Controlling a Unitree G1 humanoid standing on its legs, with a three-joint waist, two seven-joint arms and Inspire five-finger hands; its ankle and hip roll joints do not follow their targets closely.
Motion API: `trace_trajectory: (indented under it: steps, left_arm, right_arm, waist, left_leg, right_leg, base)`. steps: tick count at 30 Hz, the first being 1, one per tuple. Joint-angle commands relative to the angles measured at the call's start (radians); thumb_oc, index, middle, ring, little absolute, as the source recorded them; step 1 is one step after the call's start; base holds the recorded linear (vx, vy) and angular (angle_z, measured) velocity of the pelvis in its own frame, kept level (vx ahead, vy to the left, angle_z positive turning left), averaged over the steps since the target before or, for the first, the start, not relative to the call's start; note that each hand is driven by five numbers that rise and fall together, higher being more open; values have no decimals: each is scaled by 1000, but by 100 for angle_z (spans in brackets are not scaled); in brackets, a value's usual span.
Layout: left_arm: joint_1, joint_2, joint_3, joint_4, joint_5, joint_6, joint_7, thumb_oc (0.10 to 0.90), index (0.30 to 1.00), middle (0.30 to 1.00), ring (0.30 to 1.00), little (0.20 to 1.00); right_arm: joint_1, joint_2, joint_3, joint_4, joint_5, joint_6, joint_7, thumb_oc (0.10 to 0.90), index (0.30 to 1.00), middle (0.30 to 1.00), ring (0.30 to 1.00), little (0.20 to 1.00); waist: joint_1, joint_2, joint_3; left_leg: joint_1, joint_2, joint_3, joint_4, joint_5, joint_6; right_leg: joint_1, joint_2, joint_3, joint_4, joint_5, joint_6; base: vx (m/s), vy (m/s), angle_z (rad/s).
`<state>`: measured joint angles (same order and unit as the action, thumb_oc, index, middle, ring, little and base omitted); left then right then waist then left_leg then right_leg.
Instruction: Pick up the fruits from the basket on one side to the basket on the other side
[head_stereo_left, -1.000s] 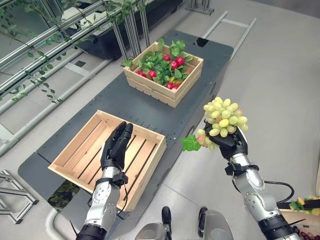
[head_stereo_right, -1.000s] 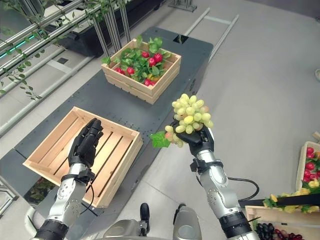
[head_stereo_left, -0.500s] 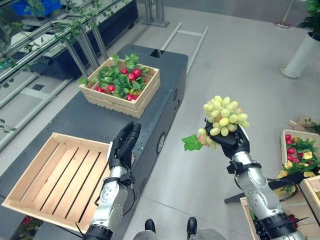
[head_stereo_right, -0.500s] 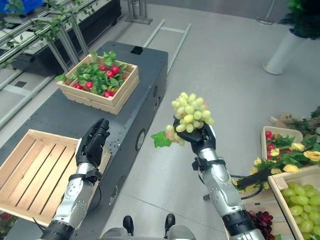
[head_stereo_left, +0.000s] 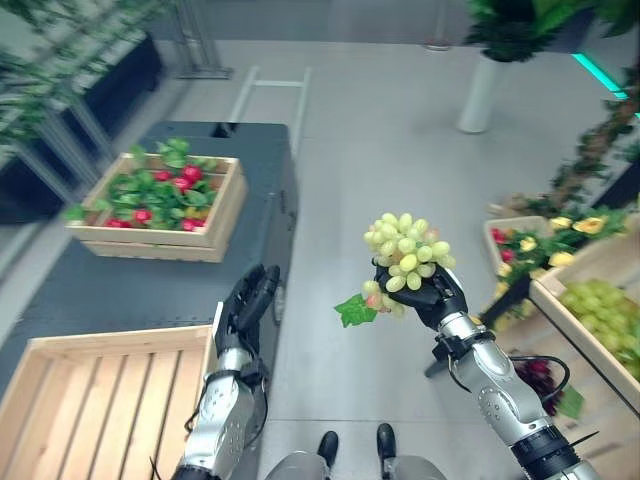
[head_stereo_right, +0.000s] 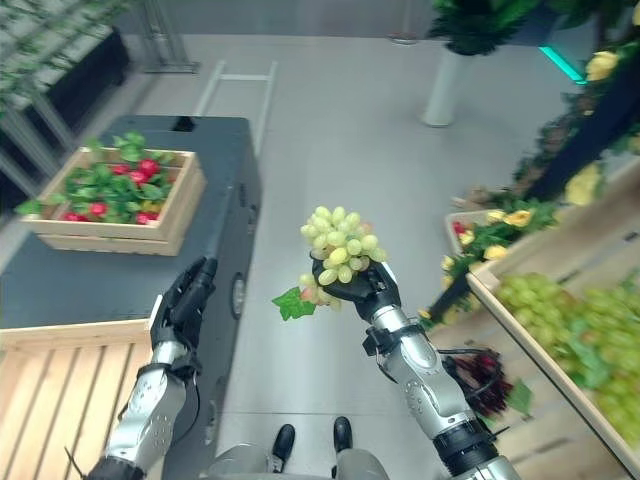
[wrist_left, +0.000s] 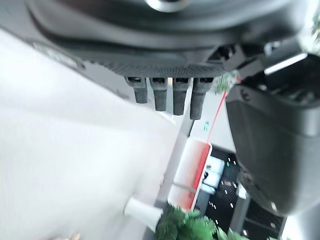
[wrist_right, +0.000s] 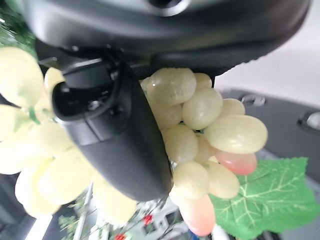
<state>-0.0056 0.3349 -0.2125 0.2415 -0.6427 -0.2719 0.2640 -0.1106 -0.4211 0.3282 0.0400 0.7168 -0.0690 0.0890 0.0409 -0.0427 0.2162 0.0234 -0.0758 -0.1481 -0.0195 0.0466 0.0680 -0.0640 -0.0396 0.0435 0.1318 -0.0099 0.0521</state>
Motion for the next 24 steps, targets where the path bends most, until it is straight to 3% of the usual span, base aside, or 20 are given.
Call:
trace_trajectory:
  steps: [1, 11, 16, 21, 23, 24]
  left_arm:
    - [-104, 9, -8, -36, 20, -88, 20, 800, 900, 900, 900, 900]
    - [-70, -6, -5, -20, 15, -89, 6, 800, 900, 900, 900, 900]
    - [-93, 0, -5, -7, 9, -83, 26, 800, 900, 900, 900, 900]
    - [-120, 19, -15, 11, 10, -56, 13, 800, 900, 900, 900, 900]
    - [-109, 25, -12, 26, 22, -57, 31, 800, 900, 900, 900, 900]
    - [-97, 30, -3, 26, 20, -61, 45, 800, 900, 900, 900, 900]
  right_arm:
    - [-83, -17, -25, -111, 97, -46, 161, 400, 300, 300, 300, 300]
    - [15, 4, -51, -118, 150, -15, 206, 400, 300, 300, 300, 300]
    - [49, -12, -47, -122, 144, 19, 319, 400, 300, 300, 300, 300]
    - [62, -68, -60, -171, 196, 23, 402, 400, 300, 300, 300, 300]
    - [76, -81, -98, -210, 249, 24, 433, 400, 300, 300, 300, 300]
    - [76, -80, -106, -222, 267, 29, 450, 400, 300, 300, 300, 300]
  waist:
    - [-22, 17, -61]
    - [-41, 7, -86]
    - [-65, 3, -70]
    - [-85, -9, -51]
    - [-95, -6, -46]
    - [-92, -3, -41]
  left_leg:
    - [35, -13, 21, 19, -136, -24]
    - [81, -6, 75, -25, -152, -6]
    - [87, -2, 115, -22, -164, 4]
    - [85, 0, 153, -24, -172, 6]
    - [86, 1, 179, -29, -173, 6]
    - [92, 5, 201, -33, -172, 6]
  right_leg:
    - [128, 18, -27, -105, -58, 12]
    - [139, 15, -16, -136, -35, 32]
    - [118, 11, 9, -122, -25, 48]
    - [88, 6, 42, -160, 40, 81]
    - [61, 4, 23, -155, 60, 93]
    - [43, -1, -27, -105, 60, 101]
  base:
    - [29, 84, -46]
    - [-5, 61, -2]
    - [-43, 72, -20]
    - [-51, 32, -20]
    - [-77, 46, -33]
    - [-112, 62, -54]
